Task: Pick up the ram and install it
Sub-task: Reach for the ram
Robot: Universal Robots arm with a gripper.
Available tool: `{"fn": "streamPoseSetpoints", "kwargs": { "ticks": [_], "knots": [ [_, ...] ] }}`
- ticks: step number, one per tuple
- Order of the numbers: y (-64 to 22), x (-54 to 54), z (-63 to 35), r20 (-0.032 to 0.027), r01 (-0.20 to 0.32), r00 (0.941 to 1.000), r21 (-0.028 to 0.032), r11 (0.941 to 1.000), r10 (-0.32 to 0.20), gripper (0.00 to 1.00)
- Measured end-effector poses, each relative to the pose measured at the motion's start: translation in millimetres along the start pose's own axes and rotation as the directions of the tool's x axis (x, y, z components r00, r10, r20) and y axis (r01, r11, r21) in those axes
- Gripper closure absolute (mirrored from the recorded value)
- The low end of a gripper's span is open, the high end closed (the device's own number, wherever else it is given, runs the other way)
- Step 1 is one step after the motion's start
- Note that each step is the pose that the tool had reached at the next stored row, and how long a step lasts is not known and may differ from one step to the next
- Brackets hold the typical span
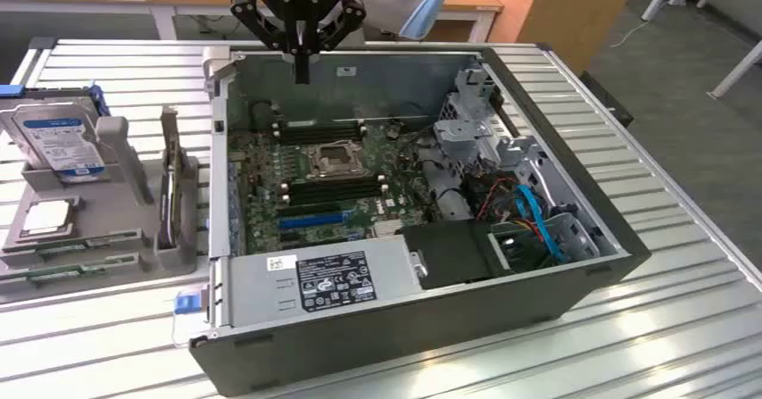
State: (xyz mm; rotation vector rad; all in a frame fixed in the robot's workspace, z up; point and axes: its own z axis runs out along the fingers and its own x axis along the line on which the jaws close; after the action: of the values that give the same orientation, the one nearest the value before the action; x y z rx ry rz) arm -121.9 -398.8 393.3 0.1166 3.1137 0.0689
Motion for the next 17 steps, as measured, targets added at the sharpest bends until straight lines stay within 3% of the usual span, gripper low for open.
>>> {"fn": "streamPoseSetpoints", "kwargs": {
  "ticks": [11, 17],
  "knots": [
    [0.0, 0.0, 0.0, 0.0, 0.0, 1.0, 0.0, 1.0, 0.0, 0.9],
    [-0.5, 6.4, -0.1, 0.0, 0.0, 1.0, 0.0, 1.0, 0.0, 0.9]
  ]
}}
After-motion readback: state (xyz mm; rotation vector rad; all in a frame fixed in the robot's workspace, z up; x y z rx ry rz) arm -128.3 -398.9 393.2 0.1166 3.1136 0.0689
